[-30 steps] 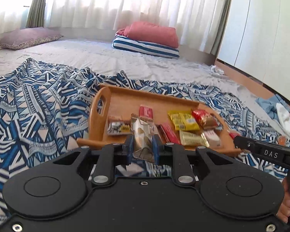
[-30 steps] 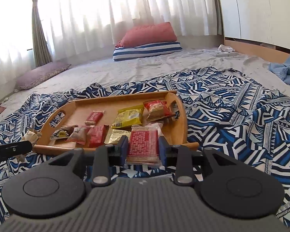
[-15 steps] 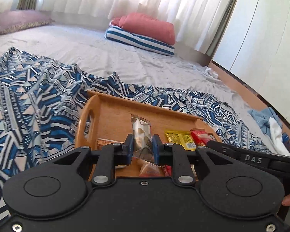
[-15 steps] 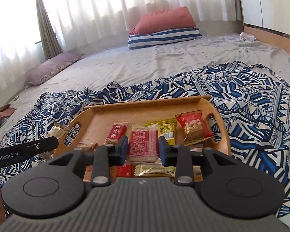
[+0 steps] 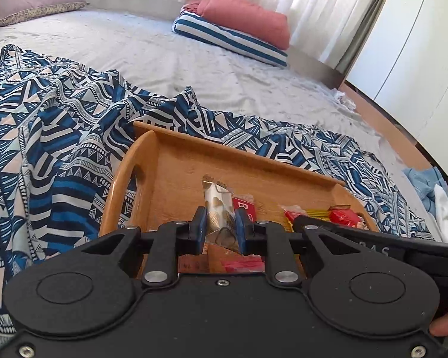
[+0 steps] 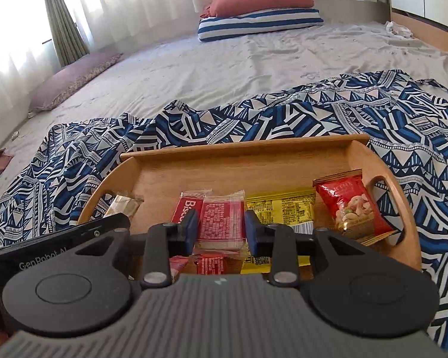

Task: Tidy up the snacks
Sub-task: 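Carry the cookie packet with the left tool while the right tool carries the red packet to the tray, then open the left tool over the tray while the right tool releases the red packet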

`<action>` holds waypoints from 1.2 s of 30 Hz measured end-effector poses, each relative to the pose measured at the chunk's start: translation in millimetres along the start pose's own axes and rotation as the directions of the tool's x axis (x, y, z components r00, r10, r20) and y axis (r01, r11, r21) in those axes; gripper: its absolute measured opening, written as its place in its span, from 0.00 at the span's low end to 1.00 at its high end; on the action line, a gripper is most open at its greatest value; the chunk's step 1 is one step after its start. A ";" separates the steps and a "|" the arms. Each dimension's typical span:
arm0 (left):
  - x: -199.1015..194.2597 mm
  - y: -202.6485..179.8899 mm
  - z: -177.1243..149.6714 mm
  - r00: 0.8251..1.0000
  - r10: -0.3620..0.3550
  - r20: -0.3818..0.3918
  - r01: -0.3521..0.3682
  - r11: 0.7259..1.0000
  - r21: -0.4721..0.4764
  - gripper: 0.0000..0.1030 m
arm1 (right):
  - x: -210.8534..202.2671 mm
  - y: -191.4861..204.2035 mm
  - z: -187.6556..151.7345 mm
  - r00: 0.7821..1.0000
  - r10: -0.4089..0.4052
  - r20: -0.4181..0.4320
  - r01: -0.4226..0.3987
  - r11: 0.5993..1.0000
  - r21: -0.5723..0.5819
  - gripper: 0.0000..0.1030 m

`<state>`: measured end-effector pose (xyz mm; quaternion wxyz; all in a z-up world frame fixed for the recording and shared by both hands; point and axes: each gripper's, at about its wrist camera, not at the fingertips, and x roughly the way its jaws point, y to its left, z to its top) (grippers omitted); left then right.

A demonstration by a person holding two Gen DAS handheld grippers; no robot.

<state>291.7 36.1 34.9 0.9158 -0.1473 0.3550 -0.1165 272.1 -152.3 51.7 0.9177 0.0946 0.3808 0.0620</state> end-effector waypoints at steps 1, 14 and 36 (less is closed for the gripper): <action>4.3 0.6 1.0 1.000 -0.001 -0.002 0.001 1.000 -0.003 0.19 | 3.9 0.9 -0.3 1.000 0.000 -0.004 0.000 1.000 -0.004 0.37; 32.4 5.3 0.9 1.000 0.025 -0.018 -0.025 1.000 -0.004 0.19 | 38.8 -3.0 -4.6 1.000 0.006 -0.009 -0.006 1.000 0.016 0.37; 45.6 -2.8 -5.3 0.996 0.077 -0.034 -0.076 0.996 0.052 0.20 | 45.3 -3.6 -9.7 1.000 0.007 0.007 -0.007 1.000 0.005 0.37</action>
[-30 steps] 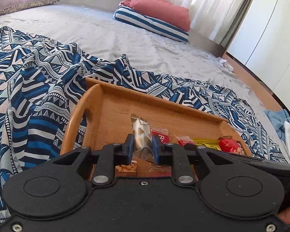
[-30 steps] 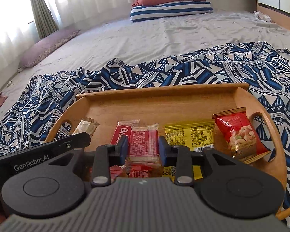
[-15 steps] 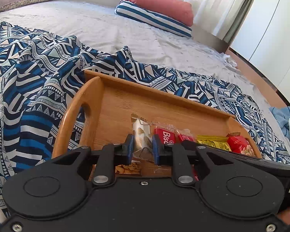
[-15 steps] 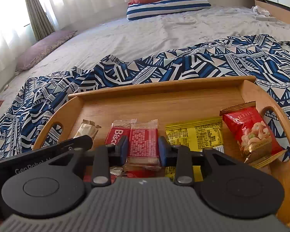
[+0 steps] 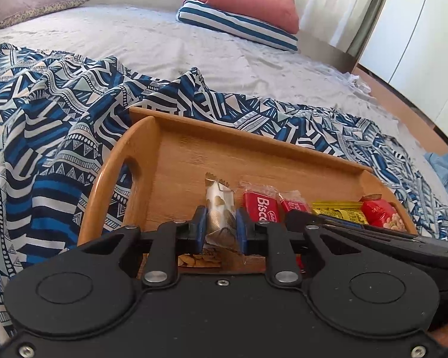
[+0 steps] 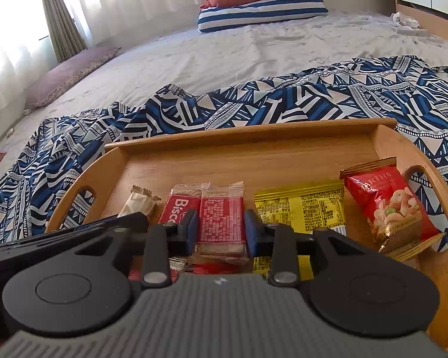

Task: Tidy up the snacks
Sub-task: 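Open the left tool over the tray while the right tool releases the red packet, then move both tools back from the tray to the remaining snacks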

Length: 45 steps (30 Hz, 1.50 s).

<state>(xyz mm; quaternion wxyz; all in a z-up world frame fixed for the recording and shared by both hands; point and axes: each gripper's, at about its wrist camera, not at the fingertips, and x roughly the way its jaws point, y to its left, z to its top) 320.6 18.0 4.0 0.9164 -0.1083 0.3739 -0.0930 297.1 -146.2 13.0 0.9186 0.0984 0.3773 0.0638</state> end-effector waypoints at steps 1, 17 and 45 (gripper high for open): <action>-0.2 -1.3 0.5 1.000 0.010 -0.001 -0.010 1.000 0.007 0.21 | -0.1 0.0 0.0 1.000 0.001 0.000 -0.001 1.000 0.001 0.40; -58.8 -3.8 -1.0 0.995 0.065 0.073 -0.070 0.996 0.061 0.79 | -44.8 -13.9 -0.9 0.999 0.027 0.045 -0.029 0.999 0.024 0.74; -174.7 -43.1 -89.1 0.993 0.050 0.112 -0.068 0.983 0.169 0.94 | -169.3 -14.3 -88.7 0.991 0.023 0.131 0.010 0.969 -0.245 0.93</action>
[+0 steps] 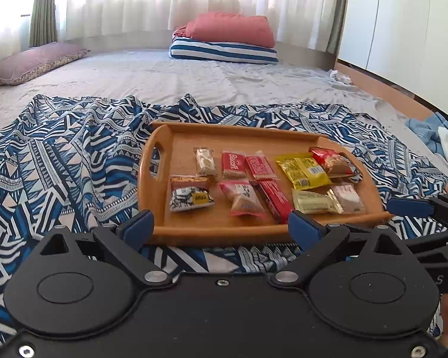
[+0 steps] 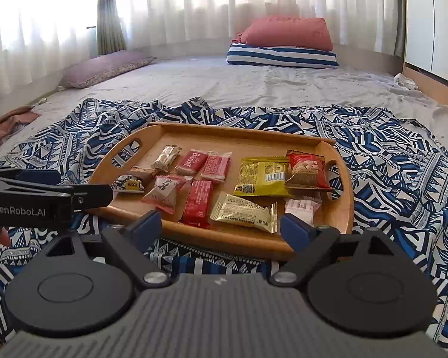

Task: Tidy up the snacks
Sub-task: 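Move both tools back from the tray to the remaining snacks, then grasp the green packet with the left tool while the right tool grasps the long red bar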

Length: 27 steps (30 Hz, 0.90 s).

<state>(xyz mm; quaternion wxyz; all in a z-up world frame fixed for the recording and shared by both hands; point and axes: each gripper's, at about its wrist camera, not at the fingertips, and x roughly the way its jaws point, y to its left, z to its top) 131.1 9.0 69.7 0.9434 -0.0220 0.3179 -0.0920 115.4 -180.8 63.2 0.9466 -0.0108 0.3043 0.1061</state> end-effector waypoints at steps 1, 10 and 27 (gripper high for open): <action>-2.1 -1.8 -2.8 1.000 -0.005 -0.003 0.005 1.000 0.006 0.94 | -4.6 0.9 -3.5 1.000 0.001 0.006 -0.001 1.000 -0.010 0.93; -16.1 -20.7 -25.6 0.999 -0.033 -0.035 0.035 0.998 0.061 0.96 | -41.2 11.8 -42.1 0.999 0.002 0.035 0.001 0.996 -0.088 0.99; -7.3 -56.0 -57.9 0.993 -0.059 -0.101 0.068 0.994 0.090 0.98 | -76.5 33.7 -116.0 0.999 0.000 0.034 0.005 0.990 -0.141 1.00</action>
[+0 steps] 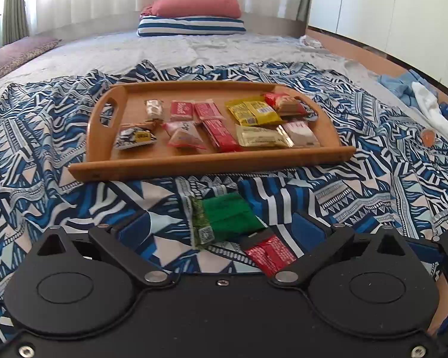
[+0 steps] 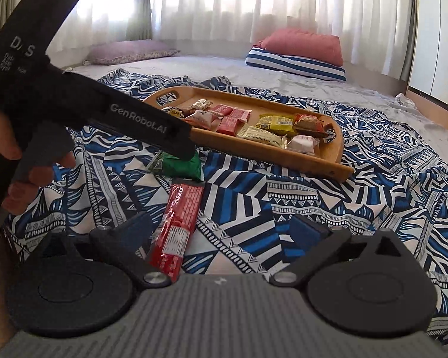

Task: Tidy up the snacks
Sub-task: 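Grasp the green packet with the left tool while the right tool grasps the long red bar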

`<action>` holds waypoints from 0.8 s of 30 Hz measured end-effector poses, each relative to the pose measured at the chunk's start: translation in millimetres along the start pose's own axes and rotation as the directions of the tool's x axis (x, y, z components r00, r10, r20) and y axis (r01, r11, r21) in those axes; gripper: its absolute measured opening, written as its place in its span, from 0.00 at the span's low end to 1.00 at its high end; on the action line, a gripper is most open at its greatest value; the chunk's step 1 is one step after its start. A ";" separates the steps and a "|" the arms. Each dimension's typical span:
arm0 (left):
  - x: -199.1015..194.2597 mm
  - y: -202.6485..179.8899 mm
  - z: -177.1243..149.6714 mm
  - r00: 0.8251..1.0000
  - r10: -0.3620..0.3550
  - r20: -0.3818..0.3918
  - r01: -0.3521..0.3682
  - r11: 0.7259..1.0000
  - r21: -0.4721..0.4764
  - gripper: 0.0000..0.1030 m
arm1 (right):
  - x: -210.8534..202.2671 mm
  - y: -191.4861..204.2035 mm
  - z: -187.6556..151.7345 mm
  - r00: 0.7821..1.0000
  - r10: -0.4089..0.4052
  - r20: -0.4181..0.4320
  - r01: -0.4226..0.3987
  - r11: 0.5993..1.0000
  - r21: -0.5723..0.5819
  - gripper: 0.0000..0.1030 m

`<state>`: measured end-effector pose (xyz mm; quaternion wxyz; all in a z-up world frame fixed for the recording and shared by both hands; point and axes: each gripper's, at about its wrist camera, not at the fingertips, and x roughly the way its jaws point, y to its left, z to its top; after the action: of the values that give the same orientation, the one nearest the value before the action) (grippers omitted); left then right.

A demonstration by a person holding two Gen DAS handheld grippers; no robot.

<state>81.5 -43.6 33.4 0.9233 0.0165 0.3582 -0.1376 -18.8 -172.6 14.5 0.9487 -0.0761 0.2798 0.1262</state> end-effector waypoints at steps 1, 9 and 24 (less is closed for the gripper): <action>2.3 -1.9 -0.1 1.000 0.000 -0.004 0.000 1.000 0.003 0.98 | 0.0 1.4 -1.5 1.000 0.003 -0.001 -0.003 1.000 -0.006 1.00; 28.3 -10.1 3.5 0.999 0.000 -0.039 -0.002 0.998 -0.059 0.98 | 1.8 12.3 -12.6 1.000 0.023 -0.001 -0.023 0.999 -0.025 1.00; 36.4 -3.1 4.2 0.999 0.003 -0.049 -0.009 0.994 -0.105 0.48 | -1.2 26.5 -26.8 0.997 -0.016 0.080 0.014 0.999 0.032 0.89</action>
<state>109.1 -55.9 12.5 0.9142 -0.0276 0.3875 -0.1154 -41.0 -153.2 -9.1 0.9611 -0.0579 0.2429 0.1176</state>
